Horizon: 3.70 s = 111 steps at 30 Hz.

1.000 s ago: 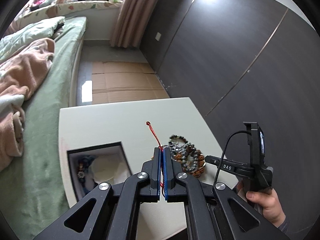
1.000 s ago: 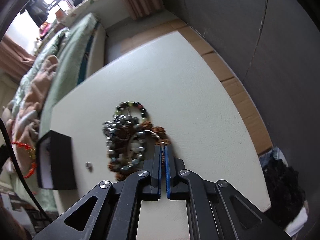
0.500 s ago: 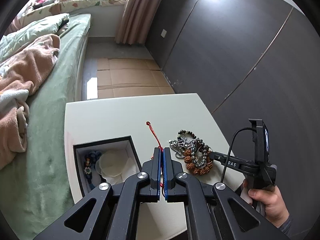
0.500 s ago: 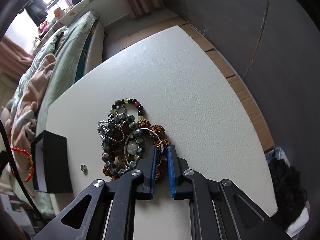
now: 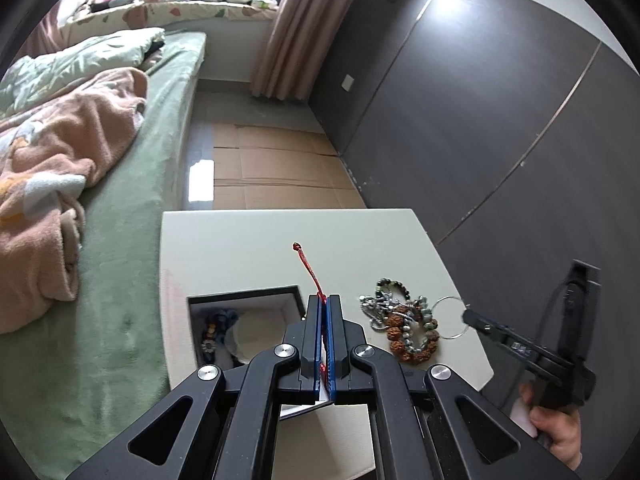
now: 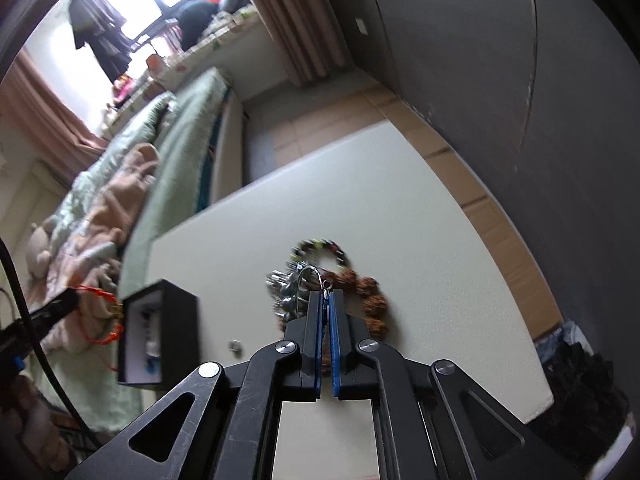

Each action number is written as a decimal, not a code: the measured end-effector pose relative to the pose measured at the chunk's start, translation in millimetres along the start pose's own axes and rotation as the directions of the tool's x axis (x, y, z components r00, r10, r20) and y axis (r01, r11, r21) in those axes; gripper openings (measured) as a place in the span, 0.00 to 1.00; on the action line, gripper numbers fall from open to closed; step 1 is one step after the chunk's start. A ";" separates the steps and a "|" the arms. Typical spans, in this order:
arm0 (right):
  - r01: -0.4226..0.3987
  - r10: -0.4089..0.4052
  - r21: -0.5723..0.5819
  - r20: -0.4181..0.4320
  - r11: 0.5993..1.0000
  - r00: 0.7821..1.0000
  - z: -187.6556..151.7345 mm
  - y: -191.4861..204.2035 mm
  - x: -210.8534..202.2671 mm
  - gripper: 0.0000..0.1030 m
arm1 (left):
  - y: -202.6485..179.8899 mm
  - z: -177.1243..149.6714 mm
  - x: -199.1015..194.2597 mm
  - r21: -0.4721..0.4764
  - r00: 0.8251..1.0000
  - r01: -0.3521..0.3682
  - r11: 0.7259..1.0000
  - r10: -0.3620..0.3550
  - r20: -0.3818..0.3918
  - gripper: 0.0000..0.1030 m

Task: Organize jewelry
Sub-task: 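Release the red bracelet into the box with the left tool while the right tool drops the silver chain in, then grasp the grey bead bracelet from the pile with the left tool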

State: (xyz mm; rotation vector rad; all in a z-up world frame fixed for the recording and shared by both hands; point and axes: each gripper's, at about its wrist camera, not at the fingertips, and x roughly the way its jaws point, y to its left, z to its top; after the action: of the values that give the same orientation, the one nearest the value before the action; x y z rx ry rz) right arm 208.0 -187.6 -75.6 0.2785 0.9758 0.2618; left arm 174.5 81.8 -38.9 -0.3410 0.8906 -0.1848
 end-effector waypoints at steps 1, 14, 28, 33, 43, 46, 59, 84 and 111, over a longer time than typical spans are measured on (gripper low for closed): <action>-0.020 0.020 -0.003 0.014 1.000 1.000 -0.1 5.1 -3.7 0.04 | 2.2 -0.3 -1.5 -0.003 1.000 -0.005 1.000 0.005 0.001 0.01; -0.205 0.209 -0.065 0.053 0.977 0.977 -7.1 68.7 -5.4 0.04 | 37.7 -6.2 -8.1 -0.107 0.999 -0.041 0.993 0.039 -0.023 0.71; -0.331 0.328 -0.104 -0.050 0.938 0.944 -20.2 121.9 32.0 0.04 | 54.3 -17.7 -24.4 -0.094 0.992 -0.126 0.988 0.127 0.011 0.74; -0.354 0.341 -0.110 -0.123 0.929 0.932 -22.3 135.0 50.3 0.15 | 58.7 -18.6 -25.1 -0.103 0.987 -0.154 0.983 0.157 0.017 0.74; -0.249 0.243 -0.067 -0.085 0.966 0.966 -14.4 89.8 26.5 0.90 | 38.0 -21.7 -15.2 -0.041 0.990 -0.141 0.989 0.142 0.026 0.74; -0.225 0.220 -0.049 -0.092 0.973 0.971 -16.2 71.6 20.4 0.92 | 27.2 -21.0 -10.7 -0.021 0.992 -0.122 0.992 0.122 0.015 0.74; -0.147 0.153 0.060 -0.093 0.987 0.984 -16.9 11.5 10.6 1.00 | -27.0 -27.4 26.2 0.075 0.995 -0.054 0.996 0.060 -0.081 0.69; 0.032 0.032 0.341 -0.180 0.939 0.983 -10.5 -81.9 38.1 0.59 | -114.3 -44.0 126.3 0.238 0.972 0.029 0.971 0.028 -0.233 0.51; 0.105 -0.045 0.204 -0.276 0.973 0.960 -2.8 -54.7 75.4 0.49 | -83.9 -23.8 118.9 0.160 0.986 0.028 0.987 -0.001 -0.167 0.08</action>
State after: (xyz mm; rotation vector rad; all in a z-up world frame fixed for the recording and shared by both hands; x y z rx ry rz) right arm 251.0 -212.6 -154.4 0.4116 1.2857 0.1237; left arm 227.8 -36.7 -108.6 -0.1820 1.0308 -0.3007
